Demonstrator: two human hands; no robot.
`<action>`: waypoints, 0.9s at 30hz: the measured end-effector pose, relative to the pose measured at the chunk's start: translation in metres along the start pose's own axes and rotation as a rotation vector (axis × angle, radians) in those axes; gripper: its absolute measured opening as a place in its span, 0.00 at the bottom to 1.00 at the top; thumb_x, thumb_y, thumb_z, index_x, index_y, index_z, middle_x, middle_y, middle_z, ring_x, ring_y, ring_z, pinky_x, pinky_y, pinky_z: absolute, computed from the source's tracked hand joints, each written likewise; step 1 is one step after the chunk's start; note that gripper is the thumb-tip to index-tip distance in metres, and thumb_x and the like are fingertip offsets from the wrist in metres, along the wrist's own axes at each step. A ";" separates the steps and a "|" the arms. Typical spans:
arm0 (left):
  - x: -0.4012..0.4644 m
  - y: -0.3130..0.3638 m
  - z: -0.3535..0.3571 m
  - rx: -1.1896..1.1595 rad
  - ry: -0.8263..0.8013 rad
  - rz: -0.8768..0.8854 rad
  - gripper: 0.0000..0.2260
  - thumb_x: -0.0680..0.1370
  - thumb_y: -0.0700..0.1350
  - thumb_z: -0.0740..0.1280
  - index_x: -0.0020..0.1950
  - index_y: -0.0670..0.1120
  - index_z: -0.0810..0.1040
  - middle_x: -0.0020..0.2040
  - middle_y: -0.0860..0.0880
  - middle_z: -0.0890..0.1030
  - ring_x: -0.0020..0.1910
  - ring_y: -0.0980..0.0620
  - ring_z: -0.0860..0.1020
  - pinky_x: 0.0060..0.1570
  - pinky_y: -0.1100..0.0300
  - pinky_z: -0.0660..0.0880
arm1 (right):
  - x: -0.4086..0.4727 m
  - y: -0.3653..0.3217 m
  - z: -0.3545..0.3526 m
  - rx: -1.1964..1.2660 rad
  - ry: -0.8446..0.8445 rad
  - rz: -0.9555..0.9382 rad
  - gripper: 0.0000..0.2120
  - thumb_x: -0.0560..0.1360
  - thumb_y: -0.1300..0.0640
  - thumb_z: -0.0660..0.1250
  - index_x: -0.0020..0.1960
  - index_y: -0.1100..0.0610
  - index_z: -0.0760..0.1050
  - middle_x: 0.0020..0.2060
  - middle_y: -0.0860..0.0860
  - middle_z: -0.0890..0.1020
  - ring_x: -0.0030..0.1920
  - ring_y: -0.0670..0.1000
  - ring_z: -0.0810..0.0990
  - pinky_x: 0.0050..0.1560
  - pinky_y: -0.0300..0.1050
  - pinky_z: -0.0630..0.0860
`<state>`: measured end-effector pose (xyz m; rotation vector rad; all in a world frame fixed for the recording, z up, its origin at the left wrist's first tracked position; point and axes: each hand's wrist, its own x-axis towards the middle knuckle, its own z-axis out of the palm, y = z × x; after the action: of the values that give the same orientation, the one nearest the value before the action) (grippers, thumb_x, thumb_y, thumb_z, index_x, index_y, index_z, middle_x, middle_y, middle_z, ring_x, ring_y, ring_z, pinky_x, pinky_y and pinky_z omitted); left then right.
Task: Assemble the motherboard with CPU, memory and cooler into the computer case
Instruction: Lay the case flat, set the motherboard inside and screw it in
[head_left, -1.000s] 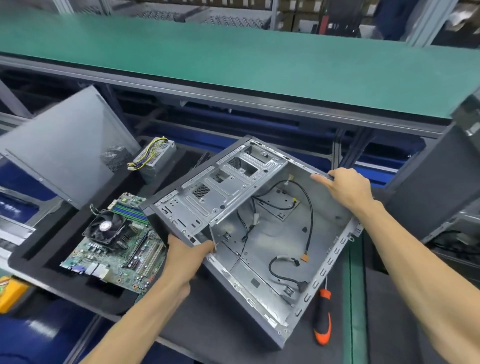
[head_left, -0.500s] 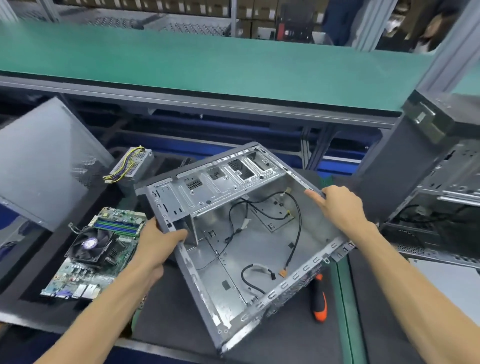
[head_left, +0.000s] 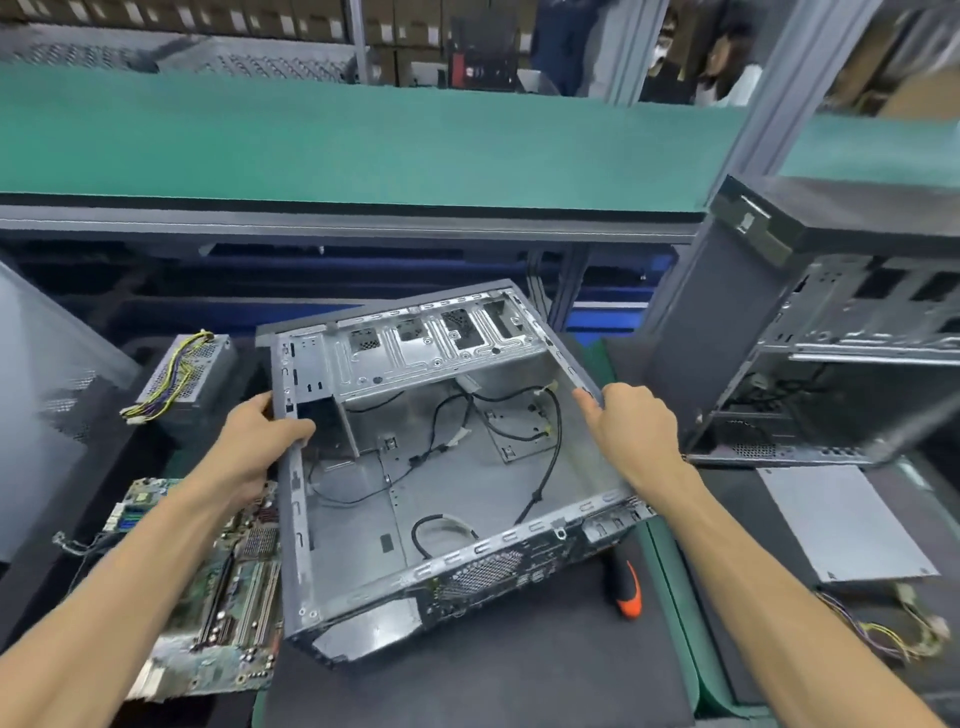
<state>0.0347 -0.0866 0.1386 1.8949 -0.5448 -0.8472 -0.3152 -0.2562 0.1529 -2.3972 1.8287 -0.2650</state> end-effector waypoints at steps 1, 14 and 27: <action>0.005 0.002 0.000 0.011 -0.021 0.007 0.09 0.71 0.29 0.67 0.46 0.42 0.77 0.36 0.44 0.75 0.34 0.48 0.71 0.29 0.59 0.70 | -0.002 -0.001 0.000 0.003 0.002 0.019 0.26 0.84 0.41 0.56 0.34 0.56 0.63 0.31 0.50 0.70 0.33 0.57 0.72 0.33 0.48 0.64; 0.065 0.015 0.008 0.057 -0.189 0.046 0.17 0.72 0.29 0.68 0.48 0.51 0.78 0.36 0.44 0.78 0.32 0.49 0.74 0.34 0.57 0.74 | -0.023 -0.012 0.007 0.032 -0.015 0.202 0.26 0.83 0.41 0.57 0.38 0.60 0.71 0.37 0.56 0.79 0.36 0.59 0.75 0.36 0.48 0.69; 0.058 -0.009 0.021 0.090 -0.096 0.128 0.30 0.75 0.35 0.70 0.73 0.53 0.67 0.51 0.55 0.80 0.46 0.53 0.80 0.39 0.61 0.74 | -0.025 -0.009 0.029 0.122 0.015 0.313 0.25 0.79 0.36 0.60 0.38 0.57 0.72 0.31 0.50 0.78 0.34 0.56 0.78 0.34 0.46 0.68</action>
<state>0.0576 -0.1344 0.1049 1.8850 -0.7659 -0.8446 -0.3076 -0.2307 0.1248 -1.9987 2.0909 -0.3510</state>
